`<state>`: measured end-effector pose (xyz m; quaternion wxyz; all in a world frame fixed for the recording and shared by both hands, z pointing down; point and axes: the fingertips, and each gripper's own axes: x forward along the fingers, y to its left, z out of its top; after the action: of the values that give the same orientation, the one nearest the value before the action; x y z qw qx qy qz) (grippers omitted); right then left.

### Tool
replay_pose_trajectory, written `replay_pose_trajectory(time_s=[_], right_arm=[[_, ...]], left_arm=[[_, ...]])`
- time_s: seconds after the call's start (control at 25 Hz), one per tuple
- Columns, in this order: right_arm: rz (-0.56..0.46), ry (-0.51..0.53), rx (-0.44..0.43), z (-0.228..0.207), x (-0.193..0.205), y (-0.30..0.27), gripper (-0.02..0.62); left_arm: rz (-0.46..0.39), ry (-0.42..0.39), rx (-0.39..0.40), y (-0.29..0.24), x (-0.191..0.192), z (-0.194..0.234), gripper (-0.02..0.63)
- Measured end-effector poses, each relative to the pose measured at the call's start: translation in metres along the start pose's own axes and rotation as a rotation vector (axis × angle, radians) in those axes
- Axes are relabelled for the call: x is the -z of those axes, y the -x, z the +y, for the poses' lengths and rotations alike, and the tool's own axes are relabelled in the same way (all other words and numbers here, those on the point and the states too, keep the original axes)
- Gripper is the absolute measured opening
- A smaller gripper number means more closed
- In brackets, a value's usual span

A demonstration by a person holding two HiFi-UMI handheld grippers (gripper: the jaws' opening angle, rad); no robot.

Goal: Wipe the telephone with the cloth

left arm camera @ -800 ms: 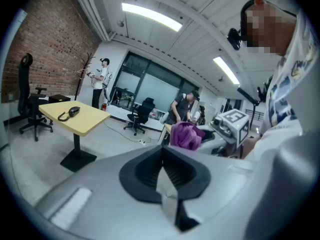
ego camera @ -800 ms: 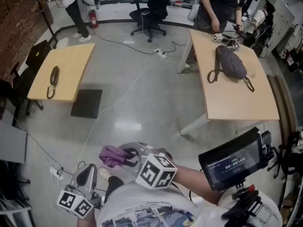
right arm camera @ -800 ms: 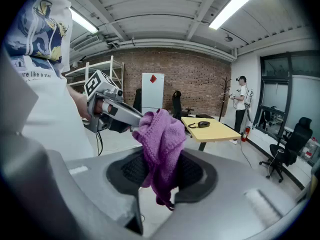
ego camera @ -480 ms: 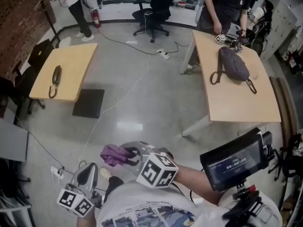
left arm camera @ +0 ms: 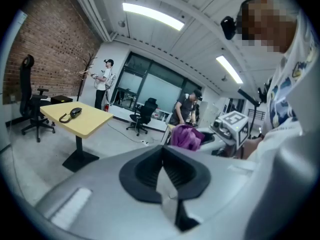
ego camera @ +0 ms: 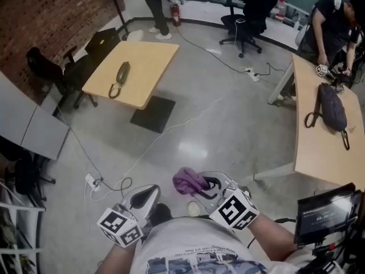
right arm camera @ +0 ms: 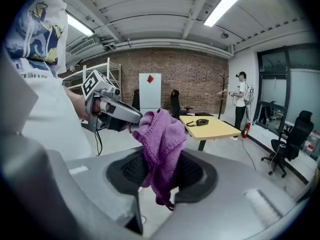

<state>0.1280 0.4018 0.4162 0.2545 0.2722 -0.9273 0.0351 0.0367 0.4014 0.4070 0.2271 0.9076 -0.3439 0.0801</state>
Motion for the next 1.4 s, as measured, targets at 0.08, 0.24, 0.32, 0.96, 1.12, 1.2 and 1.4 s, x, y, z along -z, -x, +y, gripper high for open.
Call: replay_pose_trajectory(time_s=[0.08, 0.24, 0.32, 0.96, 1.12, 1.2, 1.4], right_arm=[[0.007, -0.003, -0.01, -0.003, 0.002, -0.002, 0.133], [0.008, -0.017, -0.029, -0.007, 0.007, -0.014, 0.133], [0.007, -0.037, -0.046, -0.011, 0.009, -0.024, 0.133], [0.051, -0.005, 0.005, -0.133, -0.071, -0.133, 0.133], [0.023, -0.007, 0.023, -0.157, -0.088, -0.162, 0.133], [0.023, -0.014, 0.022, -0.166, -0.097, -0.176, 0.133], [0.05, -0.015, -0.008, -0.196, -0.103, -0.201, 0.133]], left_arm=[[-0.002, 0.003, -0.01, -0.001, -0.002, 0.003, 0.003], [0.006, 0.012, -0.034, -0.002, 0.001, 0.018, 0.003], [0.008, 0.022, -0.051, -0.003, 0.003, 0.029, 0.004], [-0.02, -0.001, -0.059, -0.07, -0.084, 0.185, 0.034], [-0.006, -0.031, -0.116, -0.078, -0.098, 0.236, 0.058], [0.003, -0.032, -0.154, -0.083, -0.105, 0.262, 0.078], [0.021, -0.013, -0.248, -0.107, -0.118, 0.316, 0.13]])
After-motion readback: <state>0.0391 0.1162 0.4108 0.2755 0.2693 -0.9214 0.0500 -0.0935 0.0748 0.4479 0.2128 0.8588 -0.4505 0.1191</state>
